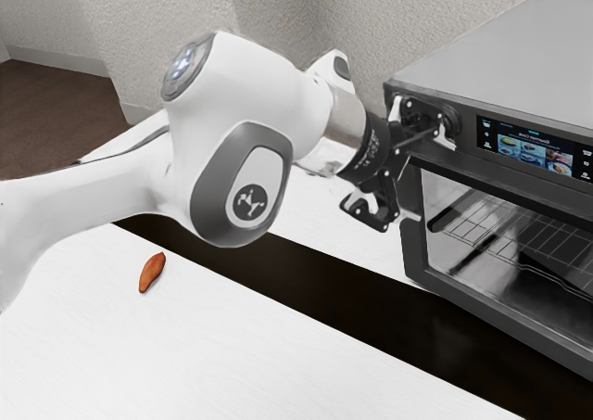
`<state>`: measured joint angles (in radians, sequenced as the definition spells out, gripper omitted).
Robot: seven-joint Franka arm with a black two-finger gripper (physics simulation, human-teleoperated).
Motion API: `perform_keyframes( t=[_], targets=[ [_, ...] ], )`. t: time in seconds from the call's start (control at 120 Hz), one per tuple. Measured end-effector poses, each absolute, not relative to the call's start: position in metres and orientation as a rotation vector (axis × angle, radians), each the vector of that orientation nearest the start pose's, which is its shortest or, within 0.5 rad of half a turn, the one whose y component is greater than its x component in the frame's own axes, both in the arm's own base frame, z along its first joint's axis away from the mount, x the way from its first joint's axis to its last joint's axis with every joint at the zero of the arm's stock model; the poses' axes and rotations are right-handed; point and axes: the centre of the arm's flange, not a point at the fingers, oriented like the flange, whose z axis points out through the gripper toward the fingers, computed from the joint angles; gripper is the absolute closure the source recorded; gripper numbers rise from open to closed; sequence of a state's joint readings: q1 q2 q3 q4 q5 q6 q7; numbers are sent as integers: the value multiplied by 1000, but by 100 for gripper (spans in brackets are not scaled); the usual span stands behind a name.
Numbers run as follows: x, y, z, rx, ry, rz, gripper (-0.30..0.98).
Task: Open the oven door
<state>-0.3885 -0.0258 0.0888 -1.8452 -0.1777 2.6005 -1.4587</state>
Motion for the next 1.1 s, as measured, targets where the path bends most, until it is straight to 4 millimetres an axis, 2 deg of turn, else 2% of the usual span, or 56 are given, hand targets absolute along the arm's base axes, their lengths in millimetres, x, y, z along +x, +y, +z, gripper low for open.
perform_keyframes(
  t=[0.333, 0.45, 0.517, 0.575, 0.717, 0.817, 0.917, 0.95, 0.967, 0.983, 1.05, 1.075, 1.1],
  targets=[
    [587, -186, 594, 1915, 1507, 429, 0],
    [569, -183, 589, 1913, 1527, 403, 0],
    [555, -178, 584, 1916, 1543, 389, 0],
    [541, -164, 576, 1914, 1570, 383, 0],
    [508, -140, 573, 1885, 1603, 378, 0],
    [466, -133, 580, 1888, 1589, 433, 0],
    [409, -126, 595, 1864, 1583, 584, 0],
    [396, -127, 600, 1859, 1582, 642, 0],
    [393, -129, 603, 1860, 1579, 666, 0],
    [394, -129, 615, 1858, 1572, 697, 0],
    [427, -136, 745, 1871, 1507, 825, 1],
    [442, -120, 786, 1868, 1531, 840, 1],
    [454, -97, 814, 1871, 1576, 845, 0]
  ],
)
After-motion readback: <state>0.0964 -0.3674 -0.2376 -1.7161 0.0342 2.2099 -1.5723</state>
